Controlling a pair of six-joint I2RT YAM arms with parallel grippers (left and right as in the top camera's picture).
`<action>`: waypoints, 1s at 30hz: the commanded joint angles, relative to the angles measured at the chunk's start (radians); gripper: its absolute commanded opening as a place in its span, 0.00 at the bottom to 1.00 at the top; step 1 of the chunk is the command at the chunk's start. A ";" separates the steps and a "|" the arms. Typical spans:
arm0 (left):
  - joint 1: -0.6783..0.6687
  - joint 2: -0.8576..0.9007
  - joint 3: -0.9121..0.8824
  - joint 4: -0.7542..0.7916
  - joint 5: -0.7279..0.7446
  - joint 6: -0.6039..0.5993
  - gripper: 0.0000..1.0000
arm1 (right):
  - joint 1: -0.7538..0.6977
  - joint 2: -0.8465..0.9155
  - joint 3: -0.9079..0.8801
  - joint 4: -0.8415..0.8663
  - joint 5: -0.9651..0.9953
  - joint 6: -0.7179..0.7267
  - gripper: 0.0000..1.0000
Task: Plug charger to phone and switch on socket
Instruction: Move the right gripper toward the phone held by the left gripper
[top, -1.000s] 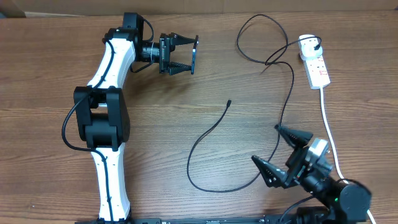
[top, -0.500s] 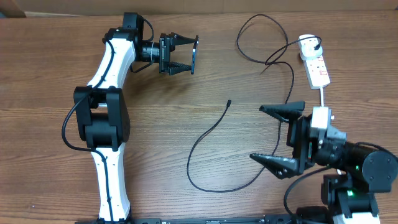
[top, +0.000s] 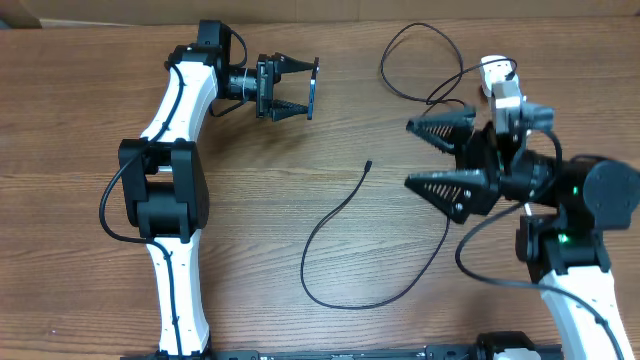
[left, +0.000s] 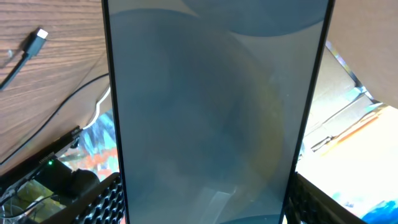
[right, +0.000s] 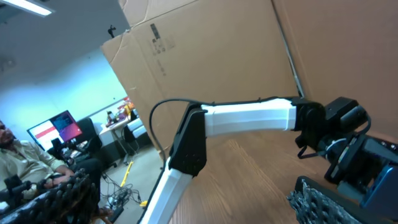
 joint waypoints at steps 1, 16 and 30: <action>-0.003 -0.056 0.015 0.001 0.016 0.030 0.62 | 0.005 0.042 0.033 -0.041 0.109 0.017 1.00; -0.003 -0.056 0.015 0.005 -0.027 0.031 0.62 | 0.045 0.085 0.037 0.026 0.402 0.302 0.92; -0.024 -0.056 0.015 0.031 -0.036 0.029 0.62 | 0.375 0.211 0.406 -1.073 1.204 -0.153 0.99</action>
